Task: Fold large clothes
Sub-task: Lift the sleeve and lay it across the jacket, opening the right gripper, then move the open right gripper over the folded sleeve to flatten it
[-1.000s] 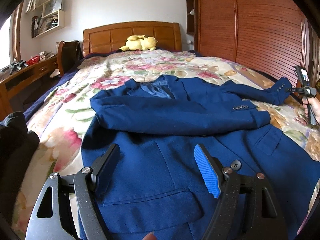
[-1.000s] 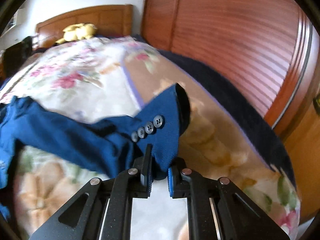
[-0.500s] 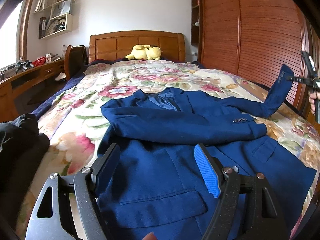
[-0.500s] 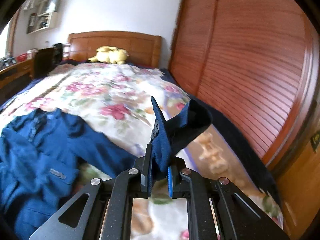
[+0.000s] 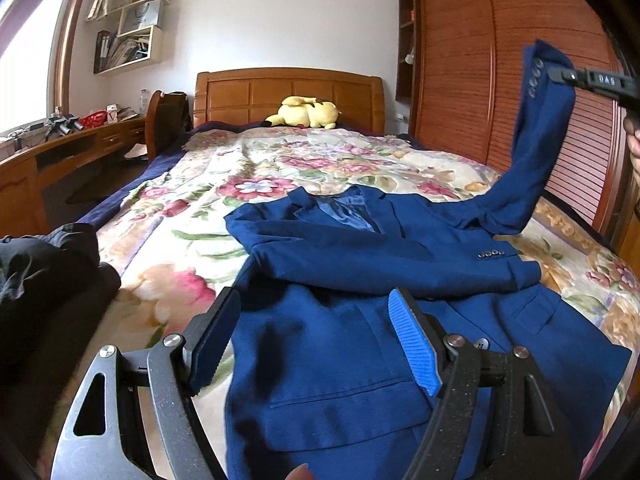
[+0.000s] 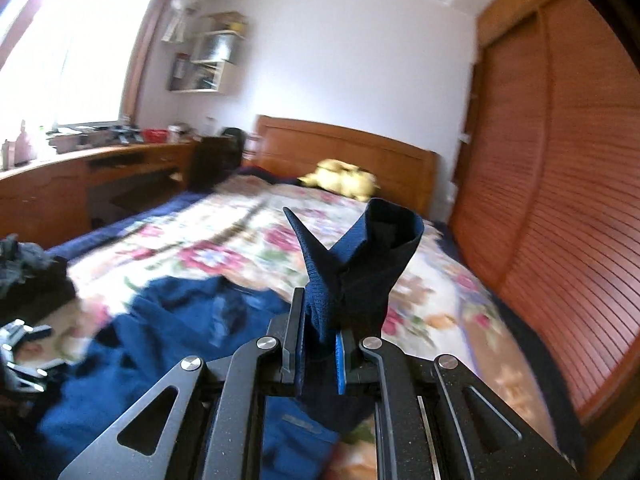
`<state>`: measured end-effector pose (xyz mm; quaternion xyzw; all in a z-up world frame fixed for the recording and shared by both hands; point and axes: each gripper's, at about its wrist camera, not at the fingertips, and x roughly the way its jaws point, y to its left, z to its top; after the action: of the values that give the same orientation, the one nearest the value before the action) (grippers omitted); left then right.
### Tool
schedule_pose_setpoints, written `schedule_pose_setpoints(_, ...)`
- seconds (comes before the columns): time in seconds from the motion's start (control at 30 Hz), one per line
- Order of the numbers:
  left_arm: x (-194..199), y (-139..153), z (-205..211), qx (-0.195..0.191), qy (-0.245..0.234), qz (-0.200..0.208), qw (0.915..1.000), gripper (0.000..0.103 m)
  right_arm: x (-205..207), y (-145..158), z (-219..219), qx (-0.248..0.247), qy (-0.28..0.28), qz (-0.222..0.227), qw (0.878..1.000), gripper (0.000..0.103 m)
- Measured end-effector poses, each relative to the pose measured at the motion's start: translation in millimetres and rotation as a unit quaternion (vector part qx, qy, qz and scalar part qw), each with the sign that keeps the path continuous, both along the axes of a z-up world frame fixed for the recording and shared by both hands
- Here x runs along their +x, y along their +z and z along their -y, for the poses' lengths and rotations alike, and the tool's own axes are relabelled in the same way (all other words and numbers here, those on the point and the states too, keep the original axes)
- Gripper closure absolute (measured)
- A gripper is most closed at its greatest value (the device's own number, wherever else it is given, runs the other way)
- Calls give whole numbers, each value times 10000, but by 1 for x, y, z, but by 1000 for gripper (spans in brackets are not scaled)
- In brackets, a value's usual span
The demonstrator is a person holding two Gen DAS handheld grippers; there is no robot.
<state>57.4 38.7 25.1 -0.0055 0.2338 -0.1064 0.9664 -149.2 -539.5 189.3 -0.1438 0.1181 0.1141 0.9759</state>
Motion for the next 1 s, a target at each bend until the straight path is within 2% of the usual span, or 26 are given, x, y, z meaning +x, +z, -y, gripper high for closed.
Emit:
schedule_pose_setpoints(0.13, -2, 2, -11, -26, 92, 42, 9999, 25, -14, -6, -28, -10, 556, -307, 9980, 91)
schedule_pose_setpoints(0.2, -3, 2, -16, -43, 129, 41, 9999, 25, -18, -13, -36, -3, 772, -491, 9958, 85)
schedule_pose_setpoints(0.33, -4, 1, -25, -48, 178, 24, 9998, 25, -18, -25, -36, -71, 942, -698, 9931, 51)
schedule_pose_setpoints(0.37, -5, 0, -26, -43, 184, 20, 9998, 25, -20, -29, -34, -95, 945, -724, 9928, 48)
schedule_pose_setpoints(0.5, -4, -1, -29, -28, 202, 3, 9998, 25, -2, -30, -32, -211, 763, -849, 9932, 46)
schedule_pose_setpoints(0.57, -4, -1, -29, -19, 193, 0, 9998, 25, 7, -45, -37, -245, 612, -980, 9930, 46)
schedule_pose_setpoints(0.8, 0, -6, -19, 53, 111, -86, 9999, 25, 35, -124, 2, 83, -130, -1843, 9827, 46)
schedule_pose_setpoints(1.0, 6, -11, -4, 136, 37, -200, 9997, 25, 67, -164, -1, 53, -456, -2215, 9741, 46)
